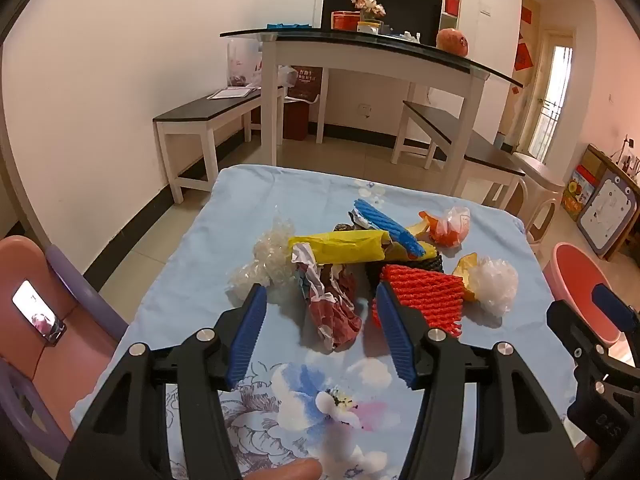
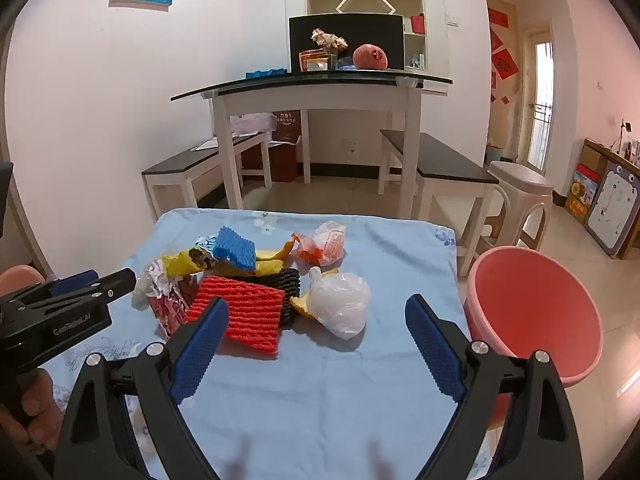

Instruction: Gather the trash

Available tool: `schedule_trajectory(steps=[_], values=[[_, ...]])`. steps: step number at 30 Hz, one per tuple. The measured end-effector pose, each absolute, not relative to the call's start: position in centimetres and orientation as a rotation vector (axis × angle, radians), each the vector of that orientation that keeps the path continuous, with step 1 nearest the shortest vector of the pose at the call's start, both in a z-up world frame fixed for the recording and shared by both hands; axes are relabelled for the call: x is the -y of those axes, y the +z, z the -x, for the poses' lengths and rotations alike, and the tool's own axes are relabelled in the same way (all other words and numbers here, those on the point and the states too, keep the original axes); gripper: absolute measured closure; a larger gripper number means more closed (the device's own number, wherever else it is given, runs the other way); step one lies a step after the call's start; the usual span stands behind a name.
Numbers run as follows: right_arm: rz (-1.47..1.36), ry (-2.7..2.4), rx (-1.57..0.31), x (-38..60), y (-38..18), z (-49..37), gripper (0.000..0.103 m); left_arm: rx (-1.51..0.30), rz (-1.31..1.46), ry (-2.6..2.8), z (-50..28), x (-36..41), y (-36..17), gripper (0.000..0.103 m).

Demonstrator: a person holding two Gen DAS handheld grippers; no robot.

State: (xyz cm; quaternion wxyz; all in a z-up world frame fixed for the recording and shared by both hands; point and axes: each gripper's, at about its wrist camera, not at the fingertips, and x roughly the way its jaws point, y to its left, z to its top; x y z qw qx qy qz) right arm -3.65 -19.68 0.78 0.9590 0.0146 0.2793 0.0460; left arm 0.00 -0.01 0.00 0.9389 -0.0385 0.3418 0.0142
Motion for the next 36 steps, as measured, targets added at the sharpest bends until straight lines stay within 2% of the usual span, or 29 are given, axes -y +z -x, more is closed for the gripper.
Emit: schedule_trajectory(steps=[36], values=[[-0.068, 0.048, -0.459, 20.7, 2.2, 5.0, 0.014, -0.691, 0.077, 0.032, 0.7, 0.4, 0.0, 0.045]])
